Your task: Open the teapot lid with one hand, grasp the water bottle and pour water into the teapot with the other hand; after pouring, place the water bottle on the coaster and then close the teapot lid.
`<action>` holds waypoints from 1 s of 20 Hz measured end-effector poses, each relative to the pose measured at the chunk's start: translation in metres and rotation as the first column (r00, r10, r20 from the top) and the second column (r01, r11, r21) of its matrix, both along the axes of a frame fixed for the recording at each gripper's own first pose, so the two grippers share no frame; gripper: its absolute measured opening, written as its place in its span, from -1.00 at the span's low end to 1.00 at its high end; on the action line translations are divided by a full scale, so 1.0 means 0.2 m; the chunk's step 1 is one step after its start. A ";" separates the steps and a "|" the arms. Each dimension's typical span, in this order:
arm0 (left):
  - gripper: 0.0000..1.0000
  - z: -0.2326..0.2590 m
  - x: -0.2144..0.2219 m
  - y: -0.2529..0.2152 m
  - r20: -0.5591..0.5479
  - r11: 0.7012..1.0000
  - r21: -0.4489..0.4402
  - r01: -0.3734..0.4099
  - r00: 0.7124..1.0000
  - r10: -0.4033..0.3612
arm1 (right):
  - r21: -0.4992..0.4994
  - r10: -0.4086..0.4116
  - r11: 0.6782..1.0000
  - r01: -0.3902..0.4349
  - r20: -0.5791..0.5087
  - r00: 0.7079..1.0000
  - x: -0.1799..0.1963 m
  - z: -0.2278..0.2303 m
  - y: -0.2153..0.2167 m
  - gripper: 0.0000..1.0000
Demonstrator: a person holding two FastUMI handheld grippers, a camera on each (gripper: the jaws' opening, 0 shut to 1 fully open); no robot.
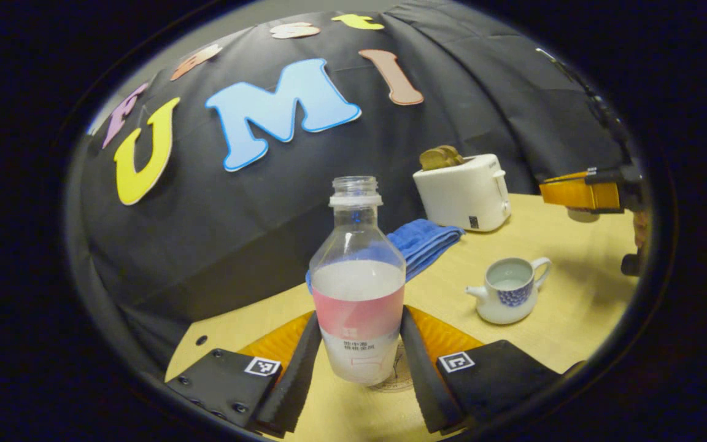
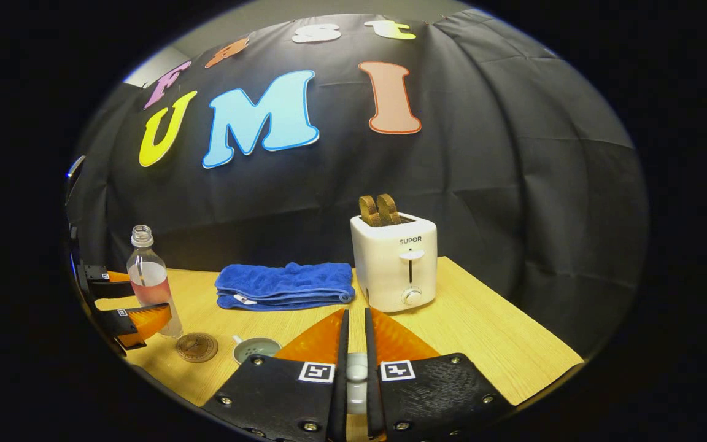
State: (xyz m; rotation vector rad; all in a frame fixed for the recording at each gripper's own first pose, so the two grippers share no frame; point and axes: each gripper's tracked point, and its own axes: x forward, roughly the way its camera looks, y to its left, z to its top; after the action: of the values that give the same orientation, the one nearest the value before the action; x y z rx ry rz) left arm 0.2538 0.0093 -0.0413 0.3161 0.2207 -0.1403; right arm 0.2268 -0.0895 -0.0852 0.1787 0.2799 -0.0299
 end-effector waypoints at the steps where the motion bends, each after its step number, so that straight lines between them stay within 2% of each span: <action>1: 0.70 0.00 0.00 0.00 0.010 0.998 -0.060 -0.008 1.000 0.009 | 0.005 0.001 1.000 -0.001 -0.003 1.000 0.00 0.00 0.00 -0.75; 4: 0.70 -0.05 0.03 -0.01 -0.015 0.972 -0.235 -0.024 1.000 0.021 | 0.028 0.010 1.000 -0.010 -0.008 1.000 0.00 -0.01 0.02 -0.75; 6: 0.70 -0.11 0.05 0.00 -0.039 0.959 -0.281 -0.042 0.999 0.032 | 0.024 0.006 1.000 -0.006 -0.009 1.000 0.00 -0.01 0.01 -0.74; 13: 0.70 -0.16 0.05 0.00 -0.071 0.964 -0.260 -0.054 0.997 0.036 | 0.019 0.009 1.000 -0.009 -0.023 1.000 0.01 -0.04 0.02 -0.74; 20: 0.76 -0.15 0.05 0.01 -0.064 0.954 -0.291 -0.065 0.997 0.048 | 0.008 0.020 1.000 -0.020 -0.020 1.000 0.01 -0.03 0.05 -0.74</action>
State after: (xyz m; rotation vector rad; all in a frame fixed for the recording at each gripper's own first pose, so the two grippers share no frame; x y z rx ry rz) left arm 0.2639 0.0115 -0.0711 0.0096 0.2611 -0.1232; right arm 0.2285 -0.0797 -0.0920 0.1829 0.3016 -0.0105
